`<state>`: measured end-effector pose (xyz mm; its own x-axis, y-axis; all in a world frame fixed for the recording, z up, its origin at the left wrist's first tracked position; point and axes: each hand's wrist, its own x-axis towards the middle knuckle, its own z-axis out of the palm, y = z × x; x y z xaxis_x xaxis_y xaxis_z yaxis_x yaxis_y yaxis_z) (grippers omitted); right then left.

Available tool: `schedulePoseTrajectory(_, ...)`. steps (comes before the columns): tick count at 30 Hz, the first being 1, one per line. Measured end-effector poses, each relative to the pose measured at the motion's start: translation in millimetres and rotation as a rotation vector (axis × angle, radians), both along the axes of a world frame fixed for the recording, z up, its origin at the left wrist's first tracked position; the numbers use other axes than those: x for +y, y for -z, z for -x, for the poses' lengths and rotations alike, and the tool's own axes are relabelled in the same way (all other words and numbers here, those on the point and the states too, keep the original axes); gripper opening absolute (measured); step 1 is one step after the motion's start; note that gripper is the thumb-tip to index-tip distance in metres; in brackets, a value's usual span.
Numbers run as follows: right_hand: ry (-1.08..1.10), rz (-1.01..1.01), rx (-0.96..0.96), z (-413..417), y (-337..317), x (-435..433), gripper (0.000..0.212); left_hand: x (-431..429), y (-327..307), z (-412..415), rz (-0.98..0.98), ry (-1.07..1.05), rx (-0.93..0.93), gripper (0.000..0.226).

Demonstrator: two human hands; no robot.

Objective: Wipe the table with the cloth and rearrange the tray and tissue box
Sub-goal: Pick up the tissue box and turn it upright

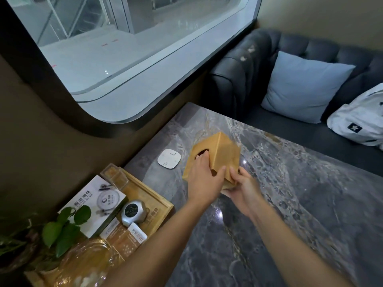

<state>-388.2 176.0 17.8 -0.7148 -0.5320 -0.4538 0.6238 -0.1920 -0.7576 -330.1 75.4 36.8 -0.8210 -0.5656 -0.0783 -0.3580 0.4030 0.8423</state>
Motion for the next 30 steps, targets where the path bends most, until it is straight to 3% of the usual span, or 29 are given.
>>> schedulePoseTrajectory(6,-0.068,-0.224,0.148,-9.4,16.6,13.8,0.028,7.8,5.6,-9.5,0.266,0.153,-0.063,0.07)
schedulePoseTrajectory(9,-0.037,-0.34,0.177,-15.8,25.8,15.9,0.027,13.1,10.4,-14.1,0.364,0.213,-0.039,0.061)
schedulePoseTrajectory(12,-0.004,-0.274,0.091,-19.7,28.4,14.6,0.035,16.7,17.9,-20.2,0.436,0.232,-0.052,0.049)
schedulePoseTrajectory(14,-0.012,-0.212,0.032,-18.8,25.0,13.4,0.044,17.4,20.9,-23.5,0.47,0.239,-0.057,0.051)
schedulePoseTrajectory(18,-0.088,-0.357,0.083,-17.5,13.2,8.8,0.045,14.0,17.3,-27.1,0.47,0.221,-0.021,0.045)
schedulePoseTrajectory(20,-0.085,-0.382,0.098,-14.1,10.4,11.1,0.061,7.7,8.7,-28.0,0.445,0.099,0.058,0.041)
schedulePoseTrajectory(22,-0.115,-0.399,0.088,-10.6,6.4,13.0,0.078,-5.6,3.3,-27.5,0.316,-0.153,0.058,0.042)
schedulePoseTrajectory(24,-0.15,-0.367,0.035,-7.8,3.7,12.4,0.078,-25.4,0.2,-27.2,-0.171,-0.415,-0.016,0.055)
schedulePoseTrajectory(26,-0.169,-0.33,0.015,-5.1,2.1,8.1,0.061,-38.6,2.8,-27.4,-0.702,-0.478,-0.022,0.061)
schedulePoseTrajectory(28,-0.159,-0.313,0.023,-3.3,3.7,3.4,0.059,-39.6,5.4,-30.4,-0.855,-0.403,-0.028,0.05)
schedulePoseTrajectory(30,-0.138,-0.298,0.033,-3.6,6.6,0.4,0.06,-35.9,7.6,-33.7,-0.839,-0.401,0.009,0.036)
